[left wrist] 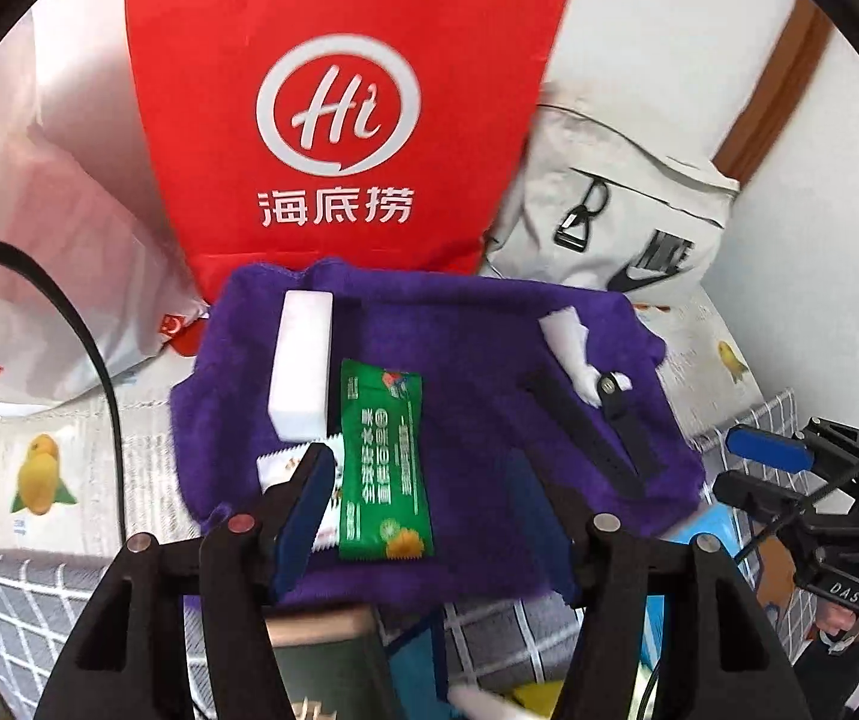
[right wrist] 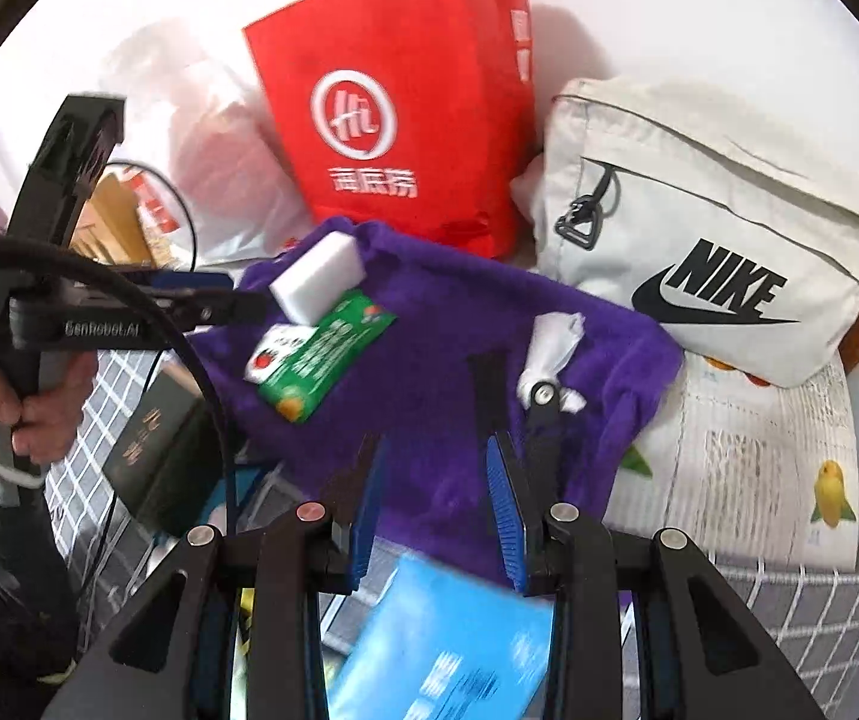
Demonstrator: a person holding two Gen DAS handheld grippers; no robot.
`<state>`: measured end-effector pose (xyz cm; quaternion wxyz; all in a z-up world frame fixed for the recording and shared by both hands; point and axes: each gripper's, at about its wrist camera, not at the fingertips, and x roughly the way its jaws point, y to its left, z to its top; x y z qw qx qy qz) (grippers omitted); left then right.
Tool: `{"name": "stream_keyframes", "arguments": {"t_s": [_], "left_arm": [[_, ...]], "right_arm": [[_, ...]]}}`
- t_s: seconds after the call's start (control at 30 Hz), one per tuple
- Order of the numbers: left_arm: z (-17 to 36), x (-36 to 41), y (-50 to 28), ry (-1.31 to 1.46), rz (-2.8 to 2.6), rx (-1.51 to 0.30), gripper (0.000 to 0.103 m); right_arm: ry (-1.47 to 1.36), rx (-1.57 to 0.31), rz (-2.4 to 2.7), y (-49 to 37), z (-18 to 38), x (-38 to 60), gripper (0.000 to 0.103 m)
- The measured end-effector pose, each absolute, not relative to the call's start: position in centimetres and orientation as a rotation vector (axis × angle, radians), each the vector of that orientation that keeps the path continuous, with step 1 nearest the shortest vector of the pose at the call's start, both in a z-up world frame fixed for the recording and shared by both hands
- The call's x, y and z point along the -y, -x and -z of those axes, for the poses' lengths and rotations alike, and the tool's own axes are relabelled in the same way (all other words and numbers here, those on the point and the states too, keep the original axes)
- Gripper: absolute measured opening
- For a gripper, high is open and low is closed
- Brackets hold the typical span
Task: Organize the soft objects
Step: 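Grasp the white glove with the right tool while the left tool reaches the mesh bag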
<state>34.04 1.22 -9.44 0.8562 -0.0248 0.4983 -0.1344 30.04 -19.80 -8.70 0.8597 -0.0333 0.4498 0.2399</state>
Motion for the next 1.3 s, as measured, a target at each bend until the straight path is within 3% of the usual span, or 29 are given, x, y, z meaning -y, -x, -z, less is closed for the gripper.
{"name": "stream_keyframes", "arguments": {"t_s": [0.2, 0.47, 0.97, 1.0, 1.03, 1.07, 1.3], "left_arm": [[5.9, -3.1, -29.2, 0.045, 0.264, -0.993, 0.063], [4.6, -5.8, -22.0, 0.066, 0.239, -0.959, 0.065], [11.0, -8.1, -12.4, 0.041, 0.205, -1.044, 0.066], [11.6, -8.2, -12.0, 0.049, 0.205, -1.057, 0.066], [12.0, -8.2, -11.8, 0.055, 0.207, -1.065, 0.066], [12.5, -8.3, -11.5, 0.063, 0.21, -1.074, 0.066], [14.9, -7.9, -9.9, 0.103, 0.249, -1.107, 0.066]], "right_arm": [[0.043, -0.932, -0.573, -25.0, 7.7, 18.4, 0.036], [0.044, -0.938, -0.68, -17.9, 8.3, 15.4, 0.049], [0.172, -1.044, -0.629, -15.5, 16.6, 9.6, 0.051], [0.178, -1.034, -0.629, -15.5, 16.7, 9.5, 0.049], [0.194, -1.007, -0.63, -15.3, 16.6, 9.3, 0.038], [0.199, -0.988, -0.636, -15.0, 16.5, 9.4, 0.009], [0.119, -0.927, -0.643, -13.8, 14.5, 11.6, 0.006]]}}
